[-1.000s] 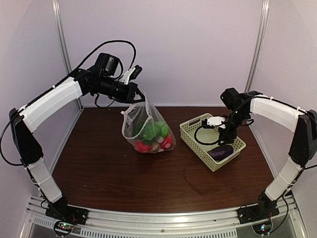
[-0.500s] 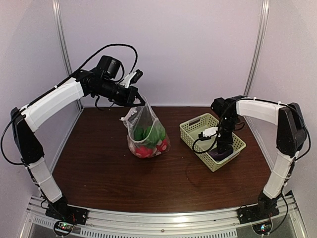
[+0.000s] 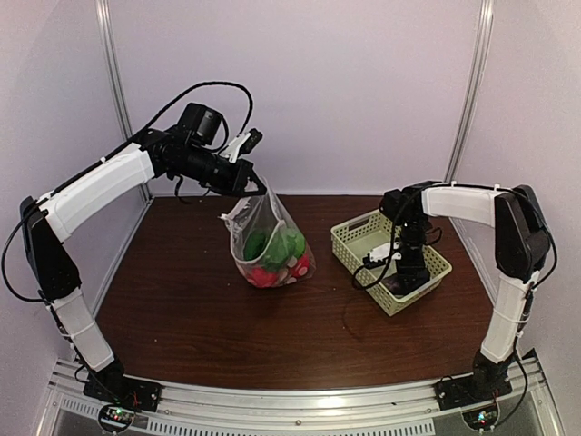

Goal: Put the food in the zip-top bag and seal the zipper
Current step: Pick up the fake vegetable from the bin, then place the fake vegetable in the zipper food storage bag.

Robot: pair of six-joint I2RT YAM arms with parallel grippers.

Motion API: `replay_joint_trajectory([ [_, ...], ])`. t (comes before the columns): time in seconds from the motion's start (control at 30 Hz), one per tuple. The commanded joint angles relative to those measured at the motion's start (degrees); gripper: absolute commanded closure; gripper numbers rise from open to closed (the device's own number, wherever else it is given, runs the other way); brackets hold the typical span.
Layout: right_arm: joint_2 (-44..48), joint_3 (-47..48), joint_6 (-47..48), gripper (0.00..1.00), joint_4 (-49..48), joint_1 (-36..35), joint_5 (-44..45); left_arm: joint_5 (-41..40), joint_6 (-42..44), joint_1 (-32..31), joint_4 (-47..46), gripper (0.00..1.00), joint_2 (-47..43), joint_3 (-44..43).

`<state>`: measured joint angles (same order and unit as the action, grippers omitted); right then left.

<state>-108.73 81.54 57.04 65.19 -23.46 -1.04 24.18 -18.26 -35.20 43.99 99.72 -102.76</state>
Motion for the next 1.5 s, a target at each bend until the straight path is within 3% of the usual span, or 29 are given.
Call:
replay_joint_trajectory([
  [0.0, -1.5, 1.0, -1.3, 0.3, 1.1, -0.3, 2.1, -0.2, 1.0, -0.2, -3.6, 1.0, 0.4, 0.3],
  [0.27, -0.2, 2.3, -2.0, 0.48, 1.3, -0.2, 2.9, -0.3, 1.1, -0.2, -3.7, 1.0, 0.4, 0.3],
  [0.43, 4.1, 6.8, -3.3, 0.5, 2.5, 0.2, 0.4, -0.3, 1.0, -0.2, -4.1, 1.0, 0.4, 0.6],
  [0.53, 6.7, 11.7, -4.6, 0.5, 5.2, 0.1, -5.1, 0.1, 0.7, -0.2, -4.5, 1.0, 0.4, 0.7],
  [0.67, 10.6, 17.9, -6.4, 0.51, 6.4, -0.1, -19.9, 2.0, 0.6, -0.2, -6.1, 1.0, 0.5, 1.6],
  [0.83, 15.0, 23.5, -12.0, 0.52, -1.5, -1.6, -37.3, 3.8, 0.8, -0.2, -6.7, 1.0, 2.3, 1.6],
  [1.07, 19.0, 22.3, -31.6, 0.51, -27.3, -6.0, -52.5, 4.4, 1.1, -0.2, -7.0, 1.0, 3.8, 1.2],
  [1.2, 16.2, 27.0, -36.4, 0.51, -30.3, -11.6, -54.0, 5.3, 1.4, -0.2, -7.0, 1.0, 3.7, 1.2],
  [1.47, 6.3, 37.6, -32.7, 0.51, -25.5, -23.8, -50.8, 5.7, 1.3, -0.2, -7.0, 1.0, 1.9, 1.5],
])
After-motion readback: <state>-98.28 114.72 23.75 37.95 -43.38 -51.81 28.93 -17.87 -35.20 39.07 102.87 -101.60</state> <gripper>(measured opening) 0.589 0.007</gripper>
